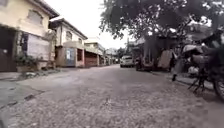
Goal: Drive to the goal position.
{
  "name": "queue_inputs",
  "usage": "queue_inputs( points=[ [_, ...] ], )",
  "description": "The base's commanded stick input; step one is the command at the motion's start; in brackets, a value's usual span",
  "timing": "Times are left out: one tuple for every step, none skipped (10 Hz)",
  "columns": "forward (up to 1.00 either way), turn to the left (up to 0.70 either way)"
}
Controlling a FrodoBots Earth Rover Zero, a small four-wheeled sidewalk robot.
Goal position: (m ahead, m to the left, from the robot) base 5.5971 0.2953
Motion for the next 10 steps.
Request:
queue_inputs(
  points=[
    [1.00,0.00],
    [1.00,0.00],
    [1.00,0.00],
    [1.00,0.00],
    [1.00,0.00],
    [1.00,0.00],
    [1.00,0.00],
    [1.00,0.00],
    [1.00,0.00],
    [1.00,0.00]
  ],
)
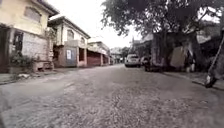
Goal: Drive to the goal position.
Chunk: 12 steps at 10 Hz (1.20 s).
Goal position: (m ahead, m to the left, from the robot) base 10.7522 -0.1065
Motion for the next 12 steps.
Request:
queue_inputs(
  points=[
    [1.00,0.00],
    [1.00,0.00],
    [1.00,0.00],
    [1.00,0.00],
    [1.00,0.00],
    [1.00,0.00],
    [1.00,0.00],
    [1.00,0.00],
    [1.00,0.00],
    [1.00,0.00],
    [1.00,0.00],
    [1.00,0.00]
  ],
)
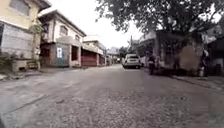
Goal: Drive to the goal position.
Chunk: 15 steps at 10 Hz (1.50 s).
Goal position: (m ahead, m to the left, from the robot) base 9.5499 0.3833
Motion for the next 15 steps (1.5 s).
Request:
queue_inputs(
  points=[
    [1.00,0.00],
    [1.00,0.00],
    [1.00,0.00],
    [1.00,0.00],
    [1.00,0.00],
    [1.00,0.00],
    [1.00,0.00],
    [1.00,0.00],
    [1.00,0.00],
    [1.00,0.00],
    [1.00,0.00],
    [1.00,0.00],
    [1.00,0.00],
    [1.00,0.00],
    [1.00,0.00]
  ],
)
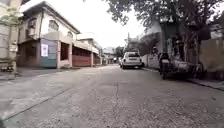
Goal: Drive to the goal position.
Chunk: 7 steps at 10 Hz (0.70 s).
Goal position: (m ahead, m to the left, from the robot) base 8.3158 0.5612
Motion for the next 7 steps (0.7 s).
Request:
queue_inputs(
  points=[
    [1.00,0.00],
    [1.00,0.00],
    [1.00,0.00],
    [1.00,0.00],
    [1.00,0.00],
    [1.00,0.00],
    [1.00,0.00]
  ],
)
